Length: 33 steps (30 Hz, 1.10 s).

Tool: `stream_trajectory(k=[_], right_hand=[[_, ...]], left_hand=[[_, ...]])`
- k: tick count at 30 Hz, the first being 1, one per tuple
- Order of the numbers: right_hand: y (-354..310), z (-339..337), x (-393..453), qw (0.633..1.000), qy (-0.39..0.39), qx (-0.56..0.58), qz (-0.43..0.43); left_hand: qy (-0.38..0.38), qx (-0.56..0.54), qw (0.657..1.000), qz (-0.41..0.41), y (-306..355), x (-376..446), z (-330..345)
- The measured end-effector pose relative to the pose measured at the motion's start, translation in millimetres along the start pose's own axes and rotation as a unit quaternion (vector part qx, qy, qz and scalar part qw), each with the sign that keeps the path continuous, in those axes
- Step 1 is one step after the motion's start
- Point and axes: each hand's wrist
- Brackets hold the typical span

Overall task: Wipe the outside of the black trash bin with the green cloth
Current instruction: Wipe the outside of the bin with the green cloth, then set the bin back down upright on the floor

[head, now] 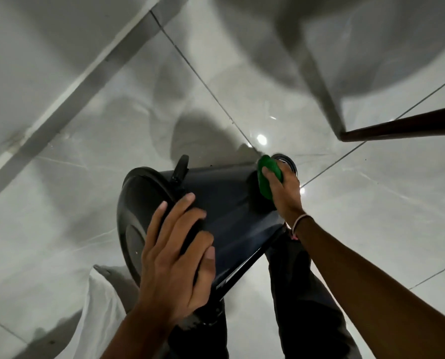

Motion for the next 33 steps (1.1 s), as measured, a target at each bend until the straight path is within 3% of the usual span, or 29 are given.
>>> stream_trajectory(k=[3,6,11,13,15,17,20,23,25,29,33], right_hand=[[-22,8,6,0.995,0.012,-0.071,-0.071],[-22,15,-11,0.991,0.036,-0.04,-0.121],[12,10,-67,0.983,0.086,0.157,0.033],[13,-1,-77,0.975,0.056,0.199,0.087],[-10,-18,-81,0.965,-0.001,0.248,0.081],[-40,-31,-78,0.926,-0.052,0.361,0.099],[-108,-51,-82,0.809,-0.183,0.537,0.154],[-176,-68,-88,0.718,-0.275,0.62,0.157],[-214,-78,-94,0.689,-0.292,0.651,0.127],[-266,-88,-104,0.658,-0.346,0.665,0.075],[-295,-91,-108,0.623,-0.405,0.666,0.063]], left_hand=[[-0.003,0.034,0.999,0.029,-10,15,-5],[-0.001,0.036,0.998,0.054,-15,29,-6],[0.01,0.063,0.997,0.051,-1,53,4],[0.013,0.071,0.997,0.04,4,66,6],[0.011,0.083,0.997,0.003,4,80,4],[0.002,0.086,0.994,-0.071,0,96,1],[0.007,0.057,0.979,-0.197,-10,120,-10],[-0.002,0.001,0.935,-0.353,-26,138,-28],[0.018,-0.035,0.91,-0.412,-43,156,-40],[0.044,-0.035,0.893,-0.448,-76,222,-57],[-0.013,-0.02,0.884,-0.467,-98,284,-61]])
Point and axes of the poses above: each hand's wrist, its own x-axis towards the middle knuckle, its own z-axis out of the palm, y = z × x, and after that the axes turned 5 degrees about z, right-handed
